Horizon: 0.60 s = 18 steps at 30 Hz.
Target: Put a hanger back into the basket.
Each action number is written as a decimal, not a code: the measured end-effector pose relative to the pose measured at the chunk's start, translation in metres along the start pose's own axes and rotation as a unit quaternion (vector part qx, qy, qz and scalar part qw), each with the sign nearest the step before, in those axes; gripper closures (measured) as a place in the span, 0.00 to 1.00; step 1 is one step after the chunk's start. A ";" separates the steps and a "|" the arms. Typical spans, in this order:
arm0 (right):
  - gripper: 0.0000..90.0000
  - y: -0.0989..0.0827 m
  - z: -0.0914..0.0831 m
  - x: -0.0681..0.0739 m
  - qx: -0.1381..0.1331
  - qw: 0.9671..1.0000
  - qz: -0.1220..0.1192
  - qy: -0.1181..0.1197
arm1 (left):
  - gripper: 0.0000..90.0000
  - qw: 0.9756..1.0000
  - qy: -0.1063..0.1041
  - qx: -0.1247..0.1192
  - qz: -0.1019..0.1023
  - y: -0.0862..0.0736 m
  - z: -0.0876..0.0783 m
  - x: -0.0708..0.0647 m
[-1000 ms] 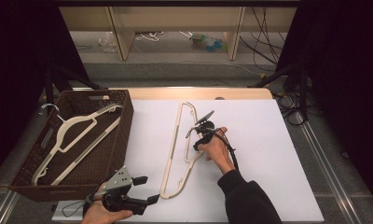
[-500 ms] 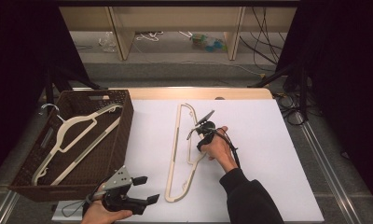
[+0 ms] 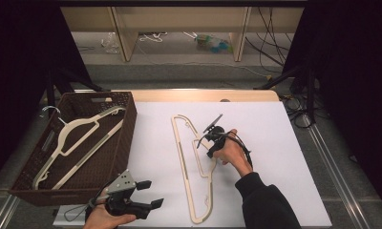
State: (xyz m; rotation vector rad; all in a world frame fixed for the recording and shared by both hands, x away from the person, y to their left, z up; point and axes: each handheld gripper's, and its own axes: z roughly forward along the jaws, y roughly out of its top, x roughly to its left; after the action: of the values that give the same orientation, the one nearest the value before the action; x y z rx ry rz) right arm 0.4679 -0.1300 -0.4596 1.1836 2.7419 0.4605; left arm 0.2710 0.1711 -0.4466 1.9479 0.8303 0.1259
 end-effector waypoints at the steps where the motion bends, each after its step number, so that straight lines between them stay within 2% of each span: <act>1: 0.69 -0.001 -0.001 0.000 0.008 1.000 -0.005 0.004 | 0.27 1.000 -0.003 -0.002 -0.001 -0.001 0.001 0.000; 5: 0.70 -0.003 -0.002 0.000 0.009 1.000 -0.018 0.011 | 0.27 1.000 -0.004 -0.001 -0.004 -0.001 0.001 0.001; 6: 0.70 -0.005 -0.004 0.000 0.015 0.999 -0.036 0.016 | 0.27 1.000 -0.003 -0.001 -0.006 -0.001 0.001 0.001; 7: 0.71 -0.007 -0.003 0.001 0.013 0.999 -0.040 0.017 | 0.27 1.000 -0.003 -0.001 -0.006 -0.001 0.001 0.001; 9: 0.71 -0.007 -0.005 0.001 0.020 0.999 -0.041 0.022 | 0.27 1.000 -0.005 -0.001 -0.006 -0.001 0.001 0.001; 11: 0.77 -0.010 -0.007 0.002 0.021 0.997 -0.062 0.029 | 0.27 1.000 -0.003 -0.006 -0.007 -0.001 0.003 0.001; 12: 0.78 -0.011 -0.007 0.003 0.023 0.997 -0.060 0.034 | 0.27 1.000 -0.003 -0.004 -0.006 -0.001 0.003 0.002; 15: 0.79 -0.014 -0.008 0.005 0.030 0.996 -0.079 0.034 | 0.27 1.000 -0.005 0.002 -0.005 -0.001 0.006 0.002; 18: 0.79 -0.015 -0.009 0.008 0.029 0.995 -0.085 0.032 | 0.27 1.000 -0.009 0.004 -0.002 -0.001 0.010 0.001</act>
State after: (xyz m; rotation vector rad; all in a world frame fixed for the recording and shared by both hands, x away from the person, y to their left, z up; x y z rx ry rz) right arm 0.4506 -0.1359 -0.4562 0.9519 2.8976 0.4072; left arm 0.2757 0.1648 -0.4523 1.9517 0.8243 0.1021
